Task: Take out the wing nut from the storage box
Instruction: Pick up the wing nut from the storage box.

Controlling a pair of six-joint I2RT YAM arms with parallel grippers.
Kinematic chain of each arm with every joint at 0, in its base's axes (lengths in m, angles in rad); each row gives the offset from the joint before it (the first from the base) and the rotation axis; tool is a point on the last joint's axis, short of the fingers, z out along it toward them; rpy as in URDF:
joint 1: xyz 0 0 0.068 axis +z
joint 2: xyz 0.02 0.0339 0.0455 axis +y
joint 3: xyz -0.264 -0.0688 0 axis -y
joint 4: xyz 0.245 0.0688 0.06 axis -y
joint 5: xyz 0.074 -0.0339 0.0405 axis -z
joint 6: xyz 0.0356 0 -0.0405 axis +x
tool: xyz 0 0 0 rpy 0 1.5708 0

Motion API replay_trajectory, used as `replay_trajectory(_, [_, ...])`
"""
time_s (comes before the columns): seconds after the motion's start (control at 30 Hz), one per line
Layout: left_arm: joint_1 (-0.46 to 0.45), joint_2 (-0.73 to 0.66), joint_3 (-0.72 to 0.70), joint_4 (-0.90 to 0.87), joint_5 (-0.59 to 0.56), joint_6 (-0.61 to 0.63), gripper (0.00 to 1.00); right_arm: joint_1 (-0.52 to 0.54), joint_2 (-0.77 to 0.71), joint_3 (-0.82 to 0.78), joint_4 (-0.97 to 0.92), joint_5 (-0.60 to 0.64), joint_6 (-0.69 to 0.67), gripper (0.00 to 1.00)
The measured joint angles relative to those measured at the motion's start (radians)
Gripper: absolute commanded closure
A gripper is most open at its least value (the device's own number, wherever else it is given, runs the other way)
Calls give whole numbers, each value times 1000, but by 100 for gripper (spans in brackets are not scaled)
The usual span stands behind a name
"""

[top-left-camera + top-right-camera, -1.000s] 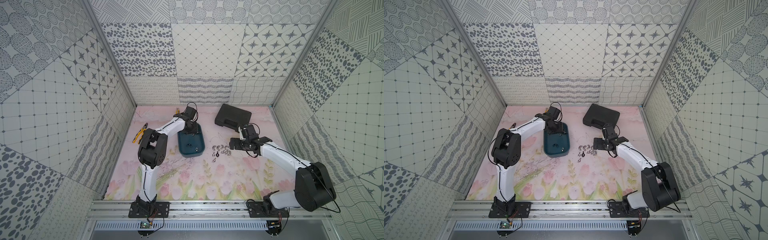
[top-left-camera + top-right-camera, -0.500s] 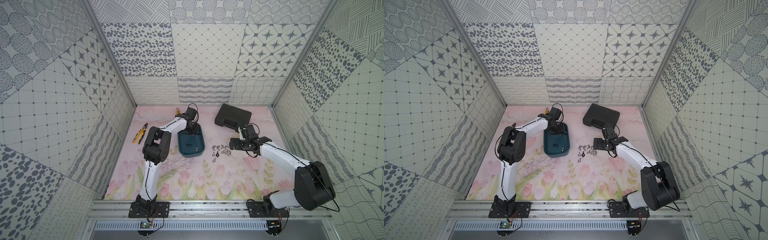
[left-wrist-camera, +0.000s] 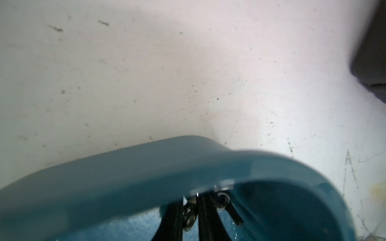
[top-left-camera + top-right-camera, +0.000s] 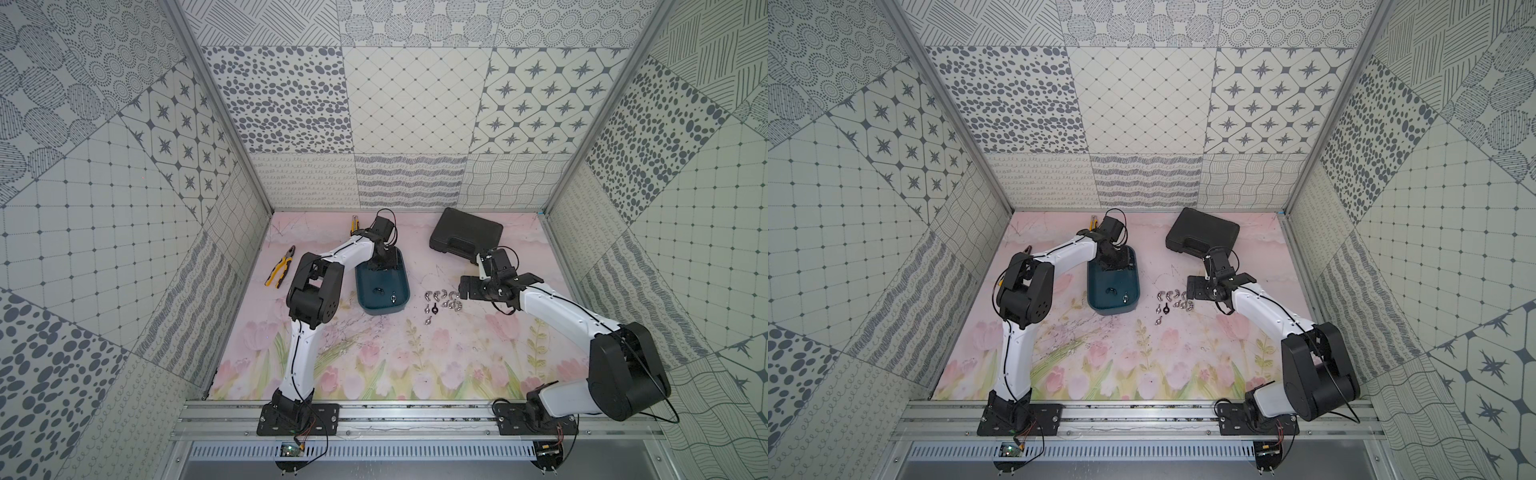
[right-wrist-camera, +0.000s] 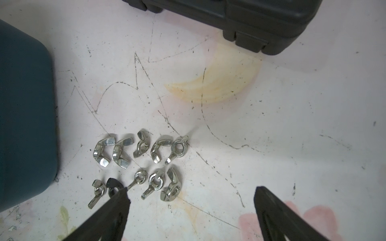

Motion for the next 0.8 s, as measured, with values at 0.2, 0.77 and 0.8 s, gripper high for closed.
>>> replay_trajectory(0.2, [0,-40,-55,11,-4,1,76,1,1,41,-3,0,-3,3])
replay_trajectory(0.77, [0,-64,-94,-9,-6,16,83,21,19,58,-8,-2,-3,3])
replay_trajectory(0.8, [0,-63,-93,-7,-6,19,84,21,19,58,-8,-1,-3,3])
